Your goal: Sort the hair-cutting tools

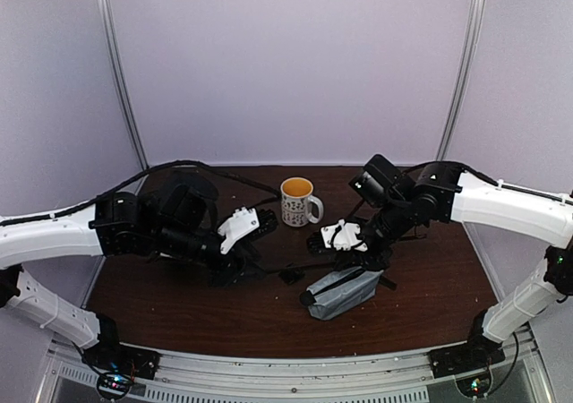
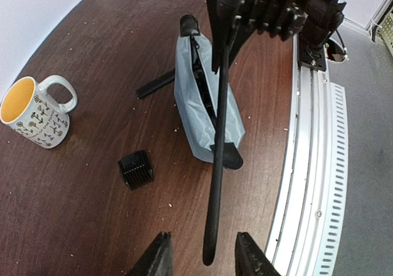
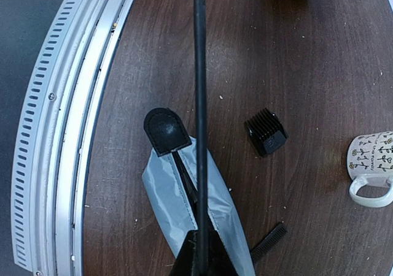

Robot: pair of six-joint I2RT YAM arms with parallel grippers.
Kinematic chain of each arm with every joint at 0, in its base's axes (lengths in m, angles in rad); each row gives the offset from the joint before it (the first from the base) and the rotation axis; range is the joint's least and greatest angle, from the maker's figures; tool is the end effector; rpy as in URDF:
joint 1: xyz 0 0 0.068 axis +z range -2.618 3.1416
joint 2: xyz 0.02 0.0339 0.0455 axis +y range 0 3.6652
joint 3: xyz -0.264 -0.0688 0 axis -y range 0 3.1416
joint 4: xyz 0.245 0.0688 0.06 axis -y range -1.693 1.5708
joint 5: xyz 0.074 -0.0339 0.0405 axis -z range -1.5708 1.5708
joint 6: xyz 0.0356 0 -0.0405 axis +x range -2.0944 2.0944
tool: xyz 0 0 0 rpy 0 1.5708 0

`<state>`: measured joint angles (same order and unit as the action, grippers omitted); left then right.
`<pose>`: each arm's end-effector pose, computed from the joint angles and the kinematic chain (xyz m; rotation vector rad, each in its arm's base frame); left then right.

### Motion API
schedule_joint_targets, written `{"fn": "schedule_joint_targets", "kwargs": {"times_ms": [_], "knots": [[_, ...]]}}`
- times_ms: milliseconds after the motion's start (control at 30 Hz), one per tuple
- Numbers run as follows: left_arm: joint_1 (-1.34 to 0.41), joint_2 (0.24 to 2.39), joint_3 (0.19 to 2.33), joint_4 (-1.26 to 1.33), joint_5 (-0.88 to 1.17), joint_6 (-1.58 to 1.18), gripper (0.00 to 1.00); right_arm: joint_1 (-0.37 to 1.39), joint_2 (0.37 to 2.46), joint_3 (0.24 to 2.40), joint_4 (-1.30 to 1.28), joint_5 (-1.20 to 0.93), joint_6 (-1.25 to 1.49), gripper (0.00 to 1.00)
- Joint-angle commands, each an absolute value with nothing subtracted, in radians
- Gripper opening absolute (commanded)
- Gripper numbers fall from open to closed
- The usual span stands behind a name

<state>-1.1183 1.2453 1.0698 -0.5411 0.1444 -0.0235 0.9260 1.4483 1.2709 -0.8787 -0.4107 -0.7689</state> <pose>0.1133 -0.2448 0.3082 1.3140 2.0042 -0.7348 0.1641 0.2419 0.2985 -2.0438 1.6145 0.5937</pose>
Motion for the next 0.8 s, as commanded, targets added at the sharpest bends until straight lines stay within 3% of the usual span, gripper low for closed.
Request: {"fn": "schedule_joint_targets", "kwargs": {"times_ms": [0,233,567,667,767], "knots": [[-1.118,1.259,1.118,-0.506,0.145,-0.010,0.35,0.916,1.453,1.302,-0.874,-0.430,-0.748,0.00],[-1.118,1.350,1.198,-0.618,0.147,0.017,0.21,0.912,1.441,1.302,-0.869,-0.425,-0.747,0.00],[-1.118,1.380,1.224,-0.647,0.146,0.021,0.09,0.898,1.427,1.281,-0.839,-0.425,-0.734,0.00],[-1.118,1.381,1.224,-0.634,0.146,0.016,0.00,0.896,1.427,1.275,-0.838,-0.415,-0.731,0.06],[-1.118,1.378,1.224,-0.624,0.106,0.001,0.00,0.855,1.405,1.271,-0.855,-0.422,-0.716,0.25]]}}
